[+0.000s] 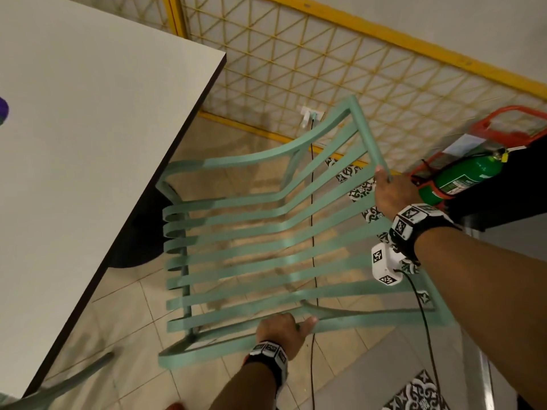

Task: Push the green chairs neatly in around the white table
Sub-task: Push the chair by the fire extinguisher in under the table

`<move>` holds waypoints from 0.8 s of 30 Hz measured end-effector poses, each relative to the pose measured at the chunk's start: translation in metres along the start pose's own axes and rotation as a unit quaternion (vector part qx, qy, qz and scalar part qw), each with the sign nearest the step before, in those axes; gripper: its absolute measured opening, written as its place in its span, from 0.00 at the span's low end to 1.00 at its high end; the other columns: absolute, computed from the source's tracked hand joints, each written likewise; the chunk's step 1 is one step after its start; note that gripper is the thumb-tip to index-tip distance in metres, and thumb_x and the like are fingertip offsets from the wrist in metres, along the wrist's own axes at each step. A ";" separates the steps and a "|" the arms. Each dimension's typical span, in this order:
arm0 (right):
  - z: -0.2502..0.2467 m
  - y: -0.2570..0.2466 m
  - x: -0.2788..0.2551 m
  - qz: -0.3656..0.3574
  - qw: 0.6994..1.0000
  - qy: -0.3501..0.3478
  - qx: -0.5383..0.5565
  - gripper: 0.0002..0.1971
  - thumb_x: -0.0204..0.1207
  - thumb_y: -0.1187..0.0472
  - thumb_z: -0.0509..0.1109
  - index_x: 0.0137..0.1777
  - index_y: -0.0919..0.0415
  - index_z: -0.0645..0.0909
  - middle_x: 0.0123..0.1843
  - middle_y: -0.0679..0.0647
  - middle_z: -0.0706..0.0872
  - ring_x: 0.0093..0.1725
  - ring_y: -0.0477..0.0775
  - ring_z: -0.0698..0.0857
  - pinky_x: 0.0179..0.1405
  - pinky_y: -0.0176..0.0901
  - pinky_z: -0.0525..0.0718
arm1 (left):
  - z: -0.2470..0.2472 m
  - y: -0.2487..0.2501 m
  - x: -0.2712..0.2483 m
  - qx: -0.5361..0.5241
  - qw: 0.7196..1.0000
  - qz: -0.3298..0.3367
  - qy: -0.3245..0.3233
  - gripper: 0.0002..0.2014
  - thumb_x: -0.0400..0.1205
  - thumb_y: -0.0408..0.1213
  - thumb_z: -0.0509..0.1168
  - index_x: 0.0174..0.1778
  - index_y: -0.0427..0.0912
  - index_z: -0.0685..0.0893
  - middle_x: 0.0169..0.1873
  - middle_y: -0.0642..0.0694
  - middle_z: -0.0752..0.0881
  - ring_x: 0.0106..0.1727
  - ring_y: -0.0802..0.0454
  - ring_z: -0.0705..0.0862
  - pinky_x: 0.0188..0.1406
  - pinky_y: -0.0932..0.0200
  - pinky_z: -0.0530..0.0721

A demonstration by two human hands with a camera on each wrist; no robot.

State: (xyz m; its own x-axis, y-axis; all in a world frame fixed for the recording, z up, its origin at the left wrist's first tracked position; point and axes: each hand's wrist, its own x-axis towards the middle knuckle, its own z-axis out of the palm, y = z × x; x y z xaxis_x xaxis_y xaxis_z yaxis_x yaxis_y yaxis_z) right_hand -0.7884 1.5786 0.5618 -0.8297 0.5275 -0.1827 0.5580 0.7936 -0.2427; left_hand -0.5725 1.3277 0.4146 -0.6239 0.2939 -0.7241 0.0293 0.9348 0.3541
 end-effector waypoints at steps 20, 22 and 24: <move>0.056 -0.090 -0.125 0.173 0.974 0.002 0.143 0.37 0.86 0.36 0.45 0.59 0.69 0.82 0.56 0.70 0.87 0.47 0.68 0.84 0.39 0.52 0.76 | -0.070 -0.192 -0.040 0.141 0.983 -0.062 0.099 0.34 0.83 0.65 0.42 0.47 0.43 0.86 0.47 0.45 0.90 0.47 0.45 0.86 0.56 0.48 0.76; 0.061 -0.099 -0.123 0.178 0.972 -0.003 0.152 0.37 0.85 0.36 0.45 0.60 0.69 0.82 0.58 0.70 0.86 0.51 0.69 0.86 0.40 0.52 0.76 | -0.078 -0.199 -0.039 0.154 0.982 -0.057 0.096 0.29 0.85 0.61 0.42 0.54 0.46 0.84 0.49 0.45 0.89 0.49 0.45 0.85 0.59 0.47 0.76; 0.060 -0.105 -0.124 0.182 0.973 -0.012 0.143 0.37 0.86 0.36 0.45 0.63 0.69 0.81 0.60 0.69 0.86 0.53 0.69 0.86 0.41 0.52 0.75 | -0.084 -0.200 -0.041 0.144 0.985 -0.063 0.065 0.24 0.86 0.56 0.43 0.68 0.52 0.77 0.55 0.45 0.87 0.56 0.44 0.84 0.65 0.42 0.73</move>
State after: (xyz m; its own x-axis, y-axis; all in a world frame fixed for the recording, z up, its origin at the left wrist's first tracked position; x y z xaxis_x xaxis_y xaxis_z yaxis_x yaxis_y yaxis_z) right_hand -0.7431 1.4111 0.5524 -0.5773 0.7482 -0.3269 0.7993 0.4362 -0.4132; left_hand -0.6179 1.1120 0.4233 -0.7316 0.1612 -0.6624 0.1544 0.9856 0.0693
